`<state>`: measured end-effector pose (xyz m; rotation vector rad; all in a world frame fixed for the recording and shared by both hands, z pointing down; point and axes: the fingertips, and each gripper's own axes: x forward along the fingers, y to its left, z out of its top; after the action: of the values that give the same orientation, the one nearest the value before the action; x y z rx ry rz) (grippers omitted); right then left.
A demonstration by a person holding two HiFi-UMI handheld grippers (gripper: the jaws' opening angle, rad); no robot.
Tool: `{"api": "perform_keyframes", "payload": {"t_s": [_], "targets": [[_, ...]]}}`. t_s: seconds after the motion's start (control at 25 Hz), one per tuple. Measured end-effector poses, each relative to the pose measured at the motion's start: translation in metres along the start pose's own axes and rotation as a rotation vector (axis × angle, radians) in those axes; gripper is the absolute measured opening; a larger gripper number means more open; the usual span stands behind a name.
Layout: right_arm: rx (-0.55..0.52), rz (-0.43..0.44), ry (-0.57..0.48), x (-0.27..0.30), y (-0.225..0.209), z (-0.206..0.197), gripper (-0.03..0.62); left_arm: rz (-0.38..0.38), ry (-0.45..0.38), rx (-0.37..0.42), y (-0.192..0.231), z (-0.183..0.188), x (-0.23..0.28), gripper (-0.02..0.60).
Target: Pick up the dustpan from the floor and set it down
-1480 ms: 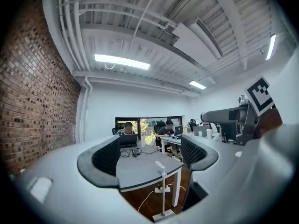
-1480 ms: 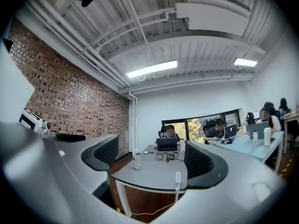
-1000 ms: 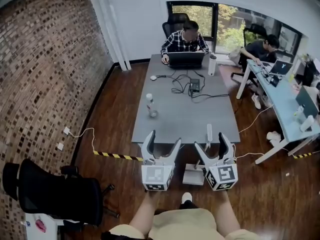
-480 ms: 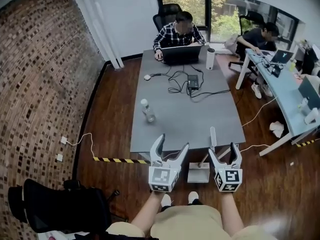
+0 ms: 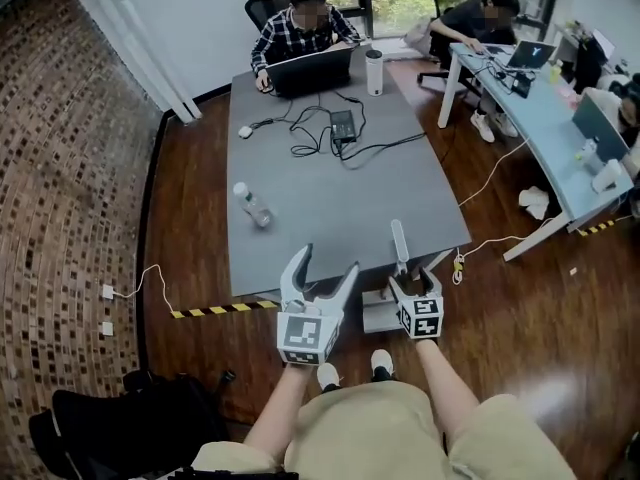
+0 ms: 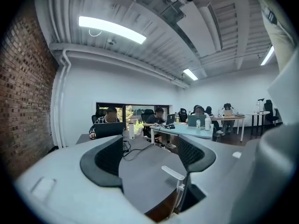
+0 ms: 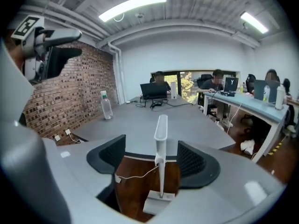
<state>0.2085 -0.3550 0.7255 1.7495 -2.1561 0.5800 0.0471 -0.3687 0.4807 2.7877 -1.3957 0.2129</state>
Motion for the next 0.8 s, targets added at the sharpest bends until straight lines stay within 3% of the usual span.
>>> {"api": "perform_keyframes", "payload": {"t_s": [0.16,0.4,0.56,0.8], "targets": [[0.021,-0.004,0.104,0.036,-0.013,-0.03,0.301,0.021,0.036,-0.026,0.0,-0.014,-0.007,0.348],[0.083,-0.046,0.104,0.066,-0.031,-0.033,0.219,0.04,0.07,0.0,0.007,-0.02,-0.021,0.341],[0.007,-0.051,0.094,0.076,-0.033,-0.026,0.097,0.069,0.079,0.003,0.012,-0.027,-0.024,0.339],[-0.011,-0.026,0.115,0.043,-0.015,-0.033,0.112,0.105,0.076,0.018,0.02,-0.031,-0.036,0.339]]}}
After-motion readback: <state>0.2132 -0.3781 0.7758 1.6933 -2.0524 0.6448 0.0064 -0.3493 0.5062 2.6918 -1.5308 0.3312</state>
